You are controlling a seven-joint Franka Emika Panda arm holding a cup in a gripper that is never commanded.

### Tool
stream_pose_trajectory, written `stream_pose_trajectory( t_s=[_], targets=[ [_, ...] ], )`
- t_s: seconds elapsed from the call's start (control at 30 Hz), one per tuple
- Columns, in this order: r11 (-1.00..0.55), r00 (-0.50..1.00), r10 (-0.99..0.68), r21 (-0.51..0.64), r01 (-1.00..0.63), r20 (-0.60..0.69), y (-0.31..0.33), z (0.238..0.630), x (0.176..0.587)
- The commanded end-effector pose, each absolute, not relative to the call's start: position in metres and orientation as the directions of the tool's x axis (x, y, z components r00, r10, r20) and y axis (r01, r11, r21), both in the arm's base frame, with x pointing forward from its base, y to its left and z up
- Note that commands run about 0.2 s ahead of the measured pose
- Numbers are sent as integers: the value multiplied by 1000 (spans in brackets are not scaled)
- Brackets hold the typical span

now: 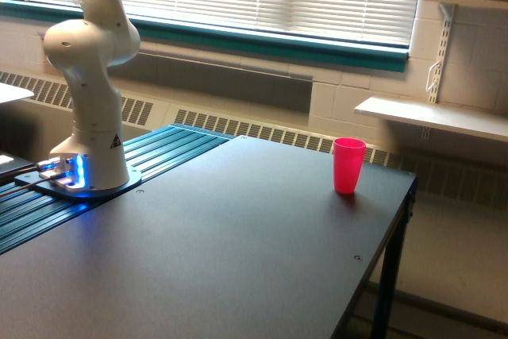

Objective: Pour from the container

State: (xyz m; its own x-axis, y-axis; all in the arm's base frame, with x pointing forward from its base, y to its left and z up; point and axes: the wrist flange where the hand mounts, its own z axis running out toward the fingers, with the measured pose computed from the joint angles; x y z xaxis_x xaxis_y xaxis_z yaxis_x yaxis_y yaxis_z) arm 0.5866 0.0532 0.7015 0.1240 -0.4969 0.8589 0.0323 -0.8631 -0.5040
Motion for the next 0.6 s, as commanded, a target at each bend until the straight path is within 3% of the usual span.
stream_pose_trajectory(
  t_s=[0.03,0.1,0.6],
  targets=[
    [-809,163,-587,-584,-68,793,28,710,587],
    [-850,209,-524,-522,-66,826,45,703,589],
    [-763,504,-635,-576,-293,585,102,616,576]
  ],
)
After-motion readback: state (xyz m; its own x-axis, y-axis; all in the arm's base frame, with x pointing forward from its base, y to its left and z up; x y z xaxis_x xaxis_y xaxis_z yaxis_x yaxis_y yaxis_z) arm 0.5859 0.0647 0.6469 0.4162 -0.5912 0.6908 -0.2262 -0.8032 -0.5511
